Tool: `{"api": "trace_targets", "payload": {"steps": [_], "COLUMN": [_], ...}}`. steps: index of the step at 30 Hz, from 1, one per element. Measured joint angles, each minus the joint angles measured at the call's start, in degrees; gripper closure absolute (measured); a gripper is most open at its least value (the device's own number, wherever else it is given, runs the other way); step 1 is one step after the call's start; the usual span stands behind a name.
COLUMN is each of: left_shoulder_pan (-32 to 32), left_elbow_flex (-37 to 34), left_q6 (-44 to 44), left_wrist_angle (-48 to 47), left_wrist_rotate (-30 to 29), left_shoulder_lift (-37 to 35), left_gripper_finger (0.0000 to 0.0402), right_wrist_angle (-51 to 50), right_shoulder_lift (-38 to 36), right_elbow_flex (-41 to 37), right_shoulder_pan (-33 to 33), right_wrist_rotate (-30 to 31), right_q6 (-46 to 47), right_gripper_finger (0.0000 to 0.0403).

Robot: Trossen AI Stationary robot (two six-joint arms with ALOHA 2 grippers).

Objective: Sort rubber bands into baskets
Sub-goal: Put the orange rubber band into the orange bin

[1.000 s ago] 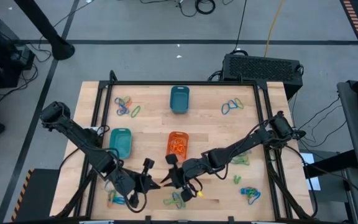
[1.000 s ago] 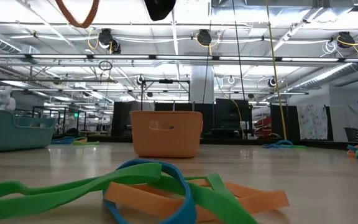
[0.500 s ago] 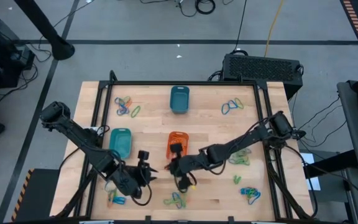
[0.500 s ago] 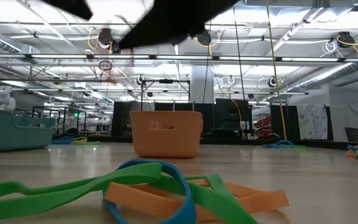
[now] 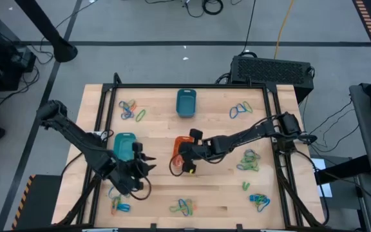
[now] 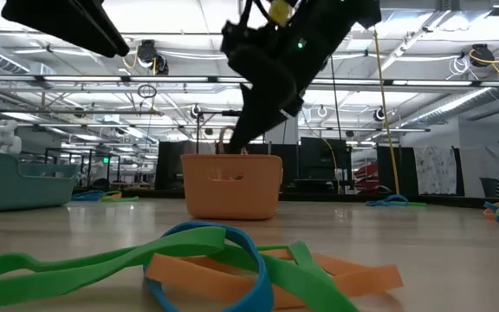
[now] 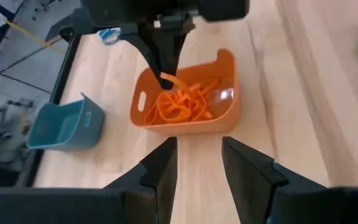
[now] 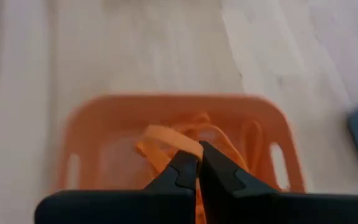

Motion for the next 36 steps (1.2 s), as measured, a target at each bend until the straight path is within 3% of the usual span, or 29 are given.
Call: {"api": "trace_targets", "payload": {"steps": [4,8,11,14,22,29,36], "left_shoulder_pan": [-0.05,0.0,0.02,0.0,-0.11,-0.11,1.91], "left_elbow_flex": [-8.73,-18.79,-25.23,-28.86,-29.59,-29.59,-29.59], "left_q6": [2.18,13.84,24.35,30.09,25.3,24.04,14.73], "left_wrist_angle": [12.54,37.66,55.97,64.69,59.39,57.52,53.59], "left_wrist_rotate": [-0.73,-1.64,2.63,6.84,10.64,10.74,2.55], "left_shoulder_lift": [-5.69,-9.83,-11.4,-13.0,-16.97,-17.19,-17.19], "left_gripper_finger": [0.0267,0.0267,0.0267,0.0267,0.0267,0.0267,0.0267], "right_wrist_angle": [-1.27,-1.34,-1.85,-3.29,-8.78,-13.35,-13.05], "right_shoulder_lift": [0.0,0.0,0.0,0.0,-2.33,-9.5,-13.82], "right_elbow_flex": [-0.02,-0.02,-0.02,-0.02,-0.04,-0.04,-0.04], "right_shoulder_pan": [-0.63,-1.52,-2.88,-4.27,-6.75,-7.02,-4.79], "right_wrist_rotate": [-0.02,-0.76,-4.45,-7.05,-11.06,-11.2,-11.03], "right_q6": [1.24,1.19,2.31,4.43,3.37,2.1,3.24], "right_gripper_finger": [0.0389,0.036,0.033,0.0298,0.0231,0.022,0.022]}}
